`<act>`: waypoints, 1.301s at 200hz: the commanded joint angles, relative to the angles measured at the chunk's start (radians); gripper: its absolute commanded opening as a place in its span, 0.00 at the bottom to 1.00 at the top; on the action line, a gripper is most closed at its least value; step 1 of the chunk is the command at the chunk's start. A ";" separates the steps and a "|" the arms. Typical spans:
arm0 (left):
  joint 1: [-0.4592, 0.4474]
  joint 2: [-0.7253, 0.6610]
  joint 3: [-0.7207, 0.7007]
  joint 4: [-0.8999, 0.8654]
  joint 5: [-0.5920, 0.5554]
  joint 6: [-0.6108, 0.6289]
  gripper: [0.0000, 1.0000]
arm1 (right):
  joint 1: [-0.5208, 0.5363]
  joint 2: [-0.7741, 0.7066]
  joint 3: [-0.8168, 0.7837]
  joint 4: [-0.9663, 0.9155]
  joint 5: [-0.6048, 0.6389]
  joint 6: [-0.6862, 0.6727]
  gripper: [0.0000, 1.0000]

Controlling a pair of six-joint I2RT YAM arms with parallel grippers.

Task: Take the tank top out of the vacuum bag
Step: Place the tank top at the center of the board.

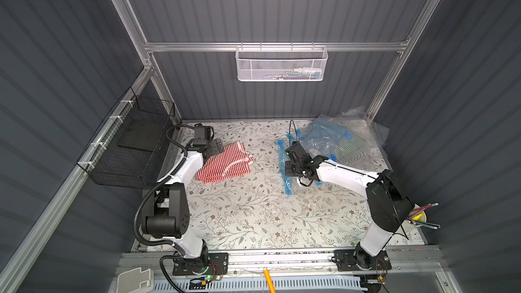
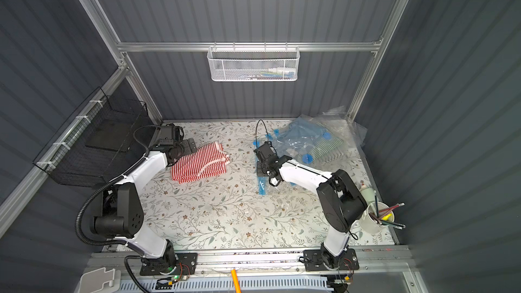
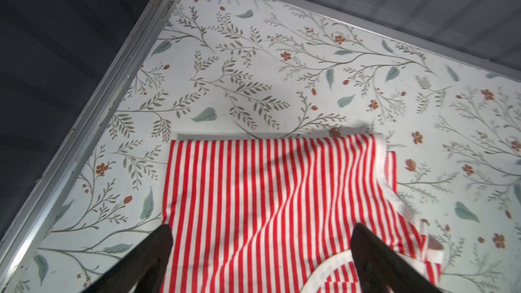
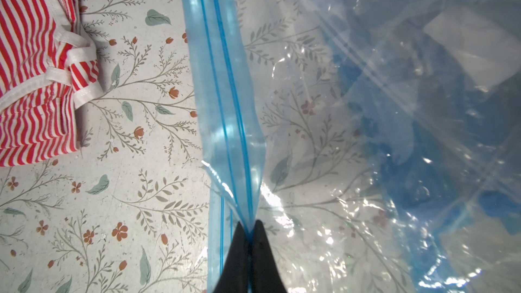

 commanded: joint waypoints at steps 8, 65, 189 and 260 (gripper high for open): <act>-0.030 -0.015 0.014 -0.021 0.045 -0.002 1.00 | -0.003 -0.024 -0.011 -0.045 0.043 0.014 0.00; -0.040 -0.010 -0.008 -0.014 0.079 -0.006 1.00 | -0.005 -0.002 0.083 -0.194 0.168 -0.004 0.00; -0.056 0.014 -0.027 0.033 0.166 -0.020 1.00 | -0.027 -0.082 -0.128 -0.382 0.230 0.137 0.00; -0.074 0.013 -0.034 0.032 0.185 -0.022 1.00 | -0.150 -0.108 -0.174 -0.388 0.248 0.132 0.00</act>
